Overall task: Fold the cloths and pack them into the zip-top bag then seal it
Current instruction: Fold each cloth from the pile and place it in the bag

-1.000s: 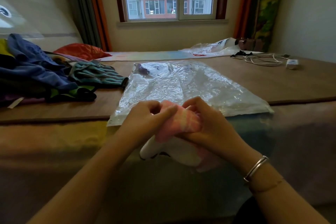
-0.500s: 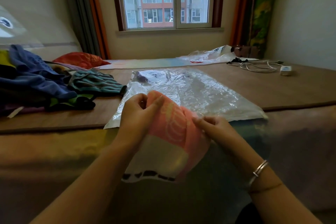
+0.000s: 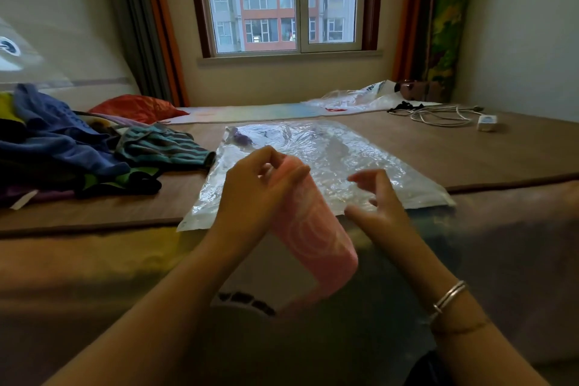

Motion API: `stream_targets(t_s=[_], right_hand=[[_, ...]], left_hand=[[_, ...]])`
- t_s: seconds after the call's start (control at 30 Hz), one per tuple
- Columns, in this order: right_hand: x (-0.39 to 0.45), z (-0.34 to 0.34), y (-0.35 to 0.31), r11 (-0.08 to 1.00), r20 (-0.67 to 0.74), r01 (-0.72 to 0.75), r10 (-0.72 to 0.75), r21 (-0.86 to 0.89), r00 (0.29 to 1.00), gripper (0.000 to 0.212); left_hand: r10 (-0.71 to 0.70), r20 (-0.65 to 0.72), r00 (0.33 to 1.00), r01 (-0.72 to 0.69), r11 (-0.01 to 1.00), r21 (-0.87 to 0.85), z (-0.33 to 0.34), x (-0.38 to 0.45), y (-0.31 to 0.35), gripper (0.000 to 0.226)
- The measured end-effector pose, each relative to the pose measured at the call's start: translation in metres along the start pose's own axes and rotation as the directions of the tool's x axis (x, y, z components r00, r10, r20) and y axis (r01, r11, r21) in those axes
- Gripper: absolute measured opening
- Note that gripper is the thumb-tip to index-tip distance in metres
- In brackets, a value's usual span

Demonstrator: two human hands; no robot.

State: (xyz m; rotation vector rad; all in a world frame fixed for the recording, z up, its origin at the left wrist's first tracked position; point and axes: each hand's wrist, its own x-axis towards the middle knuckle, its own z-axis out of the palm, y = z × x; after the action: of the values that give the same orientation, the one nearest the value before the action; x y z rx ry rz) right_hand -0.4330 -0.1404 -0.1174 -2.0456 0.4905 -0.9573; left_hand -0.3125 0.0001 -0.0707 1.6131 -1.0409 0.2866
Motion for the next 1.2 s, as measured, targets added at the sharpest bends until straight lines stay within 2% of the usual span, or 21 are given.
stream_targets(t_s=[0.07,0.13,0.17,0.3,0.4,0.47,0.57,0.63,0.8,0.93,1.07,1.2], right_hand=[[-0.008,0.0,-0.012,0.976,0.225,0.047,-0.096,0.212,0.97,0.063],[-0.014,0.004,-0.014,0.973,0.423,0.007,-0.106,0.229,0.9,0.074],[-0.015,0.006,-0.012,0.984,0.46,0.013,-0.096,0.18,0.883,0.074],[-0.01,0.003,-0.007,0.994,0.357,0.088,-0.106,0.068,0.928,0.041],[-0.008,-0.006,-0.003,0.992,0.28,0.122,-0.128,0.039,0.951,0.027],[-0.006,-0.008,0.001,0.991,0.22,0.135,-0.131,-0.003,0.967,0.024],[-0.002,-0.007,0.008,0.986,0.199,0.146,-0.127,-0.085,0.972,0.02],[-0.002,-0.005,0.01,0.978,0.21,0.166,-0.137,-0.127,0.968,0.018],[-0.001,0.0,0.009,0.954,0.218,0.216,-0.17,-0.208,0.961,0.016],[-0.004,0.002,0.006,0.94,0.163,0.218,-0.18,-0.261,0.97,0.018],[-0.008,0.001,-0.001,0.925,0.094,0.251,-0.233,-0.285,0.968,0.01],[-0.01,0.0,-0.005,0.918,0.045,0.259,-0.258,-0.299,0.965,0.005]], left_hand=[[0.046,0.052,0.998,-0.047,0.999,0.012,0.002,-0.002,0.001,0.023],[0.087,0.106,0.991,-0.087,0.996,-0.004,0.004,-0.003,0.001,0.025],[0.089,0.131,0.987,-0.088,0.996,-0.012,0.005,-0.004,0.001,0.025],[0.032,0.194,0.98,-0.027,0.999,-0.024,0.005,-0.002,-0.005,0.033],[-0.061,0.209,0.976,0.075,0.995,-0.06,0.002,0.006,-0.029,0.024],[-0.099,0.258,0.961,0.073,0.991,0.109,-0.004,0.011,-0.053,0.019],[-0.153,0.418,0.896,-0.054,0.895,0.443,-0.011,0.011,-0.083,0.044],[-0.18,0.434,0.883,-0.082,0.851,0.519,-0.014,0.013,-0.092,0.045],[-0.133,0.449,0.884,-0.13,0.852,0.508,-0.021,0.025,-0.105,0.013],[-0.126,0.546,0.828,-0.2,0.844,0.498,-0.027,0.027,-0.111,0.035],[-0.087,0.528,0.845,-0.195,0.869,0.455,-0.028,0.031,-0.114,0.022],[-0.107,0.513,0.852,-0.107,0.923,0.371,-0.03,0.036,-0.107,0.018]])
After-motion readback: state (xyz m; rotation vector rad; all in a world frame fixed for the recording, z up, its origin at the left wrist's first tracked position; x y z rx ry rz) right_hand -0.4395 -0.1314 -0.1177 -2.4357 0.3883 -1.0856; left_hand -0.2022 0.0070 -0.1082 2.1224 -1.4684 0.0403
